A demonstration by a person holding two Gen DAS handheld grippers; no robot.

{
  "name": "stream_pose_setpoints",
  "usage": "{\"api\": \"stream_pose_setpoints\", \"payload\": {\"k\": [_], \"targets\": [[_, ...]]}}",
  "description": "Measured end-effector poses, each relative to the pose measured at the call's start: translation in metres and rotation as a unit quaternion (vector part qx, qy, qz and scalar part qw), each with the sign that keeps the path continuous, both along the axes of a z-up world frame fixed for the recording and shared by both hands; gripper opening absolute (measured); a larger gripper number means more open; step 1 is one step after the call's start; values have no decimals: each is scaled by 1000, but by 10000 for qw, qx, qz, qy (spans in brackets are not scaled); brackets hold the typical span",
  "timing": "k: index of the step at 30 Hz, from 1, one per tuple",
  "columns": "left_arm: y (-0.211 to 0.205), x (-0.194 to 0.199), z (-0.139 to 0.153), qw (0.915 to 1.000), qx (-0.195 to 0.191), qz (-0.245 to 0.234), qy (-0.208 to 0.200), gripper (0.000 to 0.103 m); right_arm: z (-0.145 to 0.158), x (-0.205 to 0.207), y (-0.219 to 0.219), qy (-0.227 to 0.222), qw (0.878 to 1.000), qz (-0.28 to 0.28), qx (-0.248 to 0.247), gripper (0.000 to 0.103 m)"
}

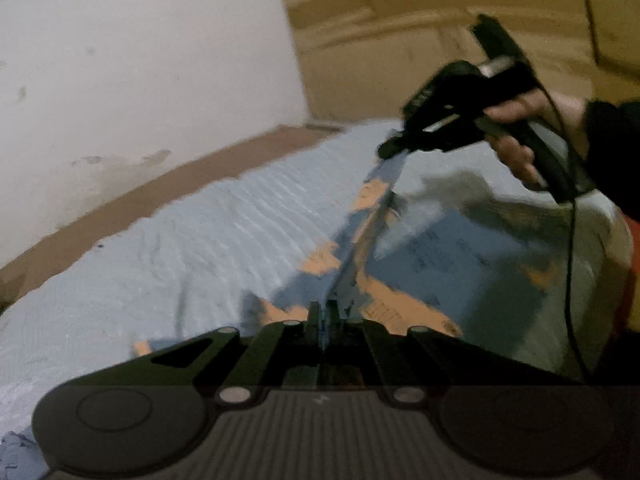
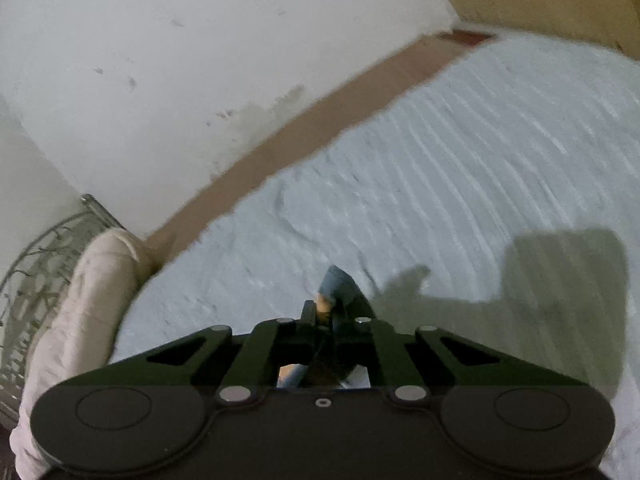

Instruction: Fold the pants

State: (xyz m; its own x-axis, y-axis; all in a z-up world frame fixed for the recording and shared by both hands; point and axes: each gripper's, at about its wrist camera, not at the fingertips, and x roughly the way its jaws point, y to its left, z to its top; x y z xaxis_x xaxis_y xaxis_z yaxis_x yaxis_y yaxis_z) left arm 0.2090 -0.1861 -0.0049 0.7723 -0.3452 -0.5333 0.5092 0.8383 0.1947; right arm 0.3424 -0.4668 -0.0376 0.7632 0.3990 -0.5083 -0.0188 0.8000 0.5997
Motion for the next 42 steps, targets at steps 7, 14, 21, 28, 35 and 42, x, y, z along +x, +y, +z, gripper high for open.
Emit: {"api": "stream_pose_setpoints", "payload": {"k": [7,14,21,28,35,42], "targets": [[-4,-12,13,9986,-277,-274,-361,0,71,-41,7,-1358,9863,101,-931,6],[-33,-54,-27,9915,429,-1086,-566,0,37,-137,-17,-1289,9723,-514,-1880,6],[-36,-63,-53,9915,594,-1131,-262,0,-15,-190,-32,-757,9802,-777,-1657,6],[-35,-61,-52,9925,578,-1067,-166,0,-35,-194,-40,-453,9881,-725,-1275,18],[-36,-62,-51,9923,618,-1059,-155,0,-37,-175,-59,-453,9944,-704,-650,42],[-37,-61,-52,9928,617,-1017,-172,0,-34,-133,-65,-162,9974,-329,-624,18]]}}
